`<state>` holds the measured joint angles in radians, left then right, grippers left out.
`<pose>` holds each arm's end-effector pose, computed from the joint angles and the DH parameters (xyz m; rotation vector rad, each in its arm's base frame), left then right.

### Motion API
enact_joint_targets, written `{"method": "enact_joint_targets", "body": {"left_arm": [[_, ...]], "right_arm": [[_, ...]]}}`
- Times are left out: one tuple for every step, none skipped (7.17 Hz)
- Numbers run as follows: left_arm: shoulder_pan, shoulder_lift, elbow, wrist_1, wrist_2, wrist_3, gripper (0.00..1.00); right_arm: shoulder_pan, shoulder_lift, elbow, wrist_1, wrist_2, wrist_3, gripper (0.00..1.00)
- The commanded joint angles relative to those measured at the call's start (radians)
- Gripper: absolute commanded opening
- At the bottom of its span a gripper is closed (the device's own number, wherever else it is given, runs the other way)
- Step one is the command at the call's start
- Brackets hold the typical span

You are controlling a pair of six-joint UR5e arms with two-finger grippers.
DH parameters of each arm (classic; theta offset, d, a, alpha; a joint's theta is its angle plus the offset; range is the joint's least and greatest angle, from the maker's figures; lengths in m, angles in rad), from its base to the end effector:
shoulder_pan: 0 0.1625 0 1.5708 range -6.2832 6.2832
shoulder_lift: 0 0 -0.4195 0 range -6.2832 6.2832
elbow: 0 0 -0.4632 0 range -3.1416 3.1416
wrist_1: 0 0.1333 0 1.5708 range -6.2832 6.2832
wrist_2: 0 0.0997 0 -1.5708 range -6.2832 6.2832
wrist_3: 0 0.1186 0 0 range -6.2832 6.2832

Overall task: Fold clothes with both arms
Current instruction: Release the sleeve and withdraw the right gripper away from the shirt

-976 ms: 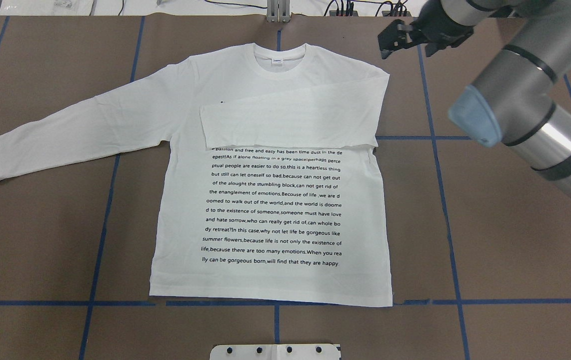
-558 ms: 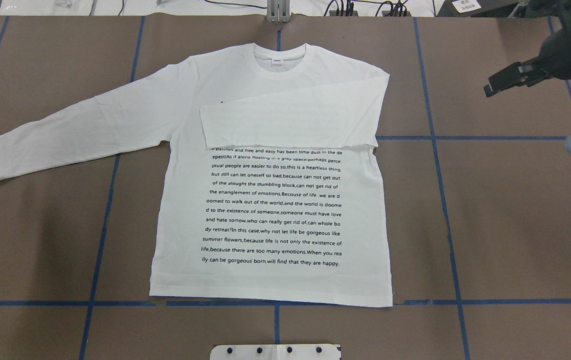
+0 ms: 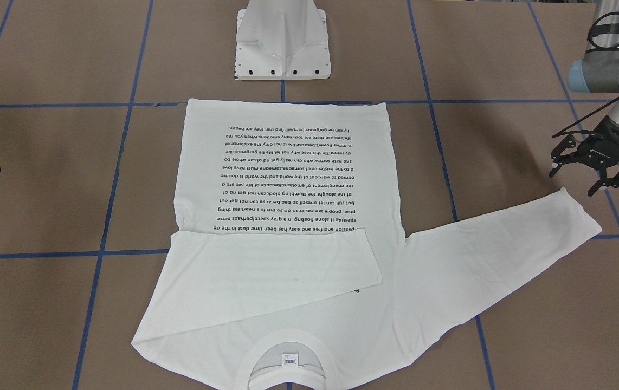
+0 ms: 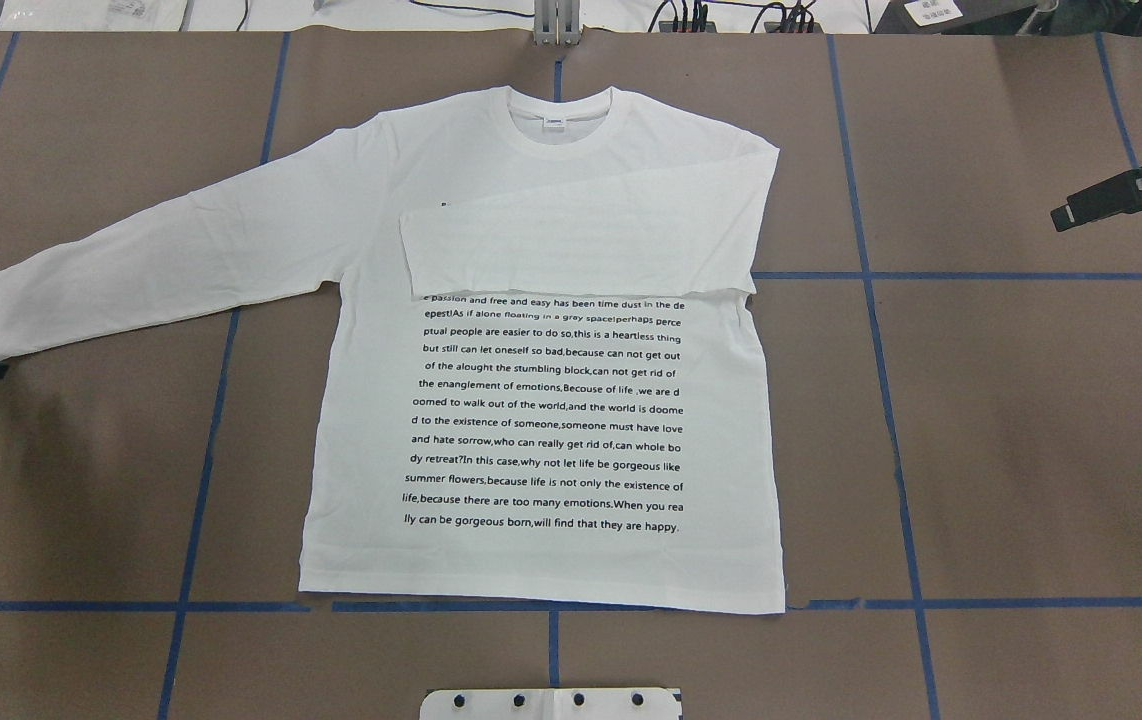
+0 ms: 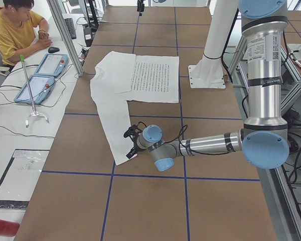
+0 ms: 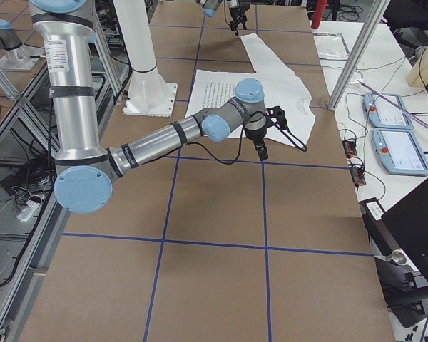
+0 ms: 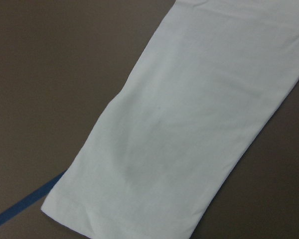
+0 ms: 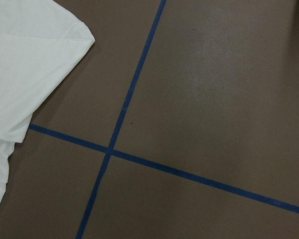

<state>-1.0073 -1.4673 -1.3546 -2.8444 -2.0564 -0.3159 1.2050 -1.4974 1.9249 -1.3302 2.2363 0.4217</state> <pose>0.2223 -0.4978 0.7047 0.6597 0.8089 0.4563 -0.1543 -0.5709 0.4003 0.3478 -0.8371 -0.1702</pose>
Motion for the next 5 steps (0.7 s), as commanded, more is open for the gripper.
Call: {"method": "enact_joint_targets", "body": {"left_arm": [[0.027,-0.001,0.026,-0.018,0.015,0.001,0.86],[0.027,0.001,0.029,-0.024,0.015,0.001,0.73],[0.027,-0.001,0.035,-0.024,0.016,0.0,0.54],[0.027,-0.007,0.038,-0.023,0.019,0.0,0.52],[0.027,-0.013,0.046,-0.02,0.019,0.001,0.52]], "right_arm": [[0.002,-0.007,0.002,0.005,0.0,0.002,1.0],[0.002,-0.009,0.003,0.005,-0.001,0.002,1.0],[0.002,-0.009,0.003,0.005,-0.001,0.002,1.0],[0.002,-0.009,0.003,0.005,-0.001,0.002,1.0],[0.002,-0.008,0.005,0.005,-0.001,0.002,1.0]]}}
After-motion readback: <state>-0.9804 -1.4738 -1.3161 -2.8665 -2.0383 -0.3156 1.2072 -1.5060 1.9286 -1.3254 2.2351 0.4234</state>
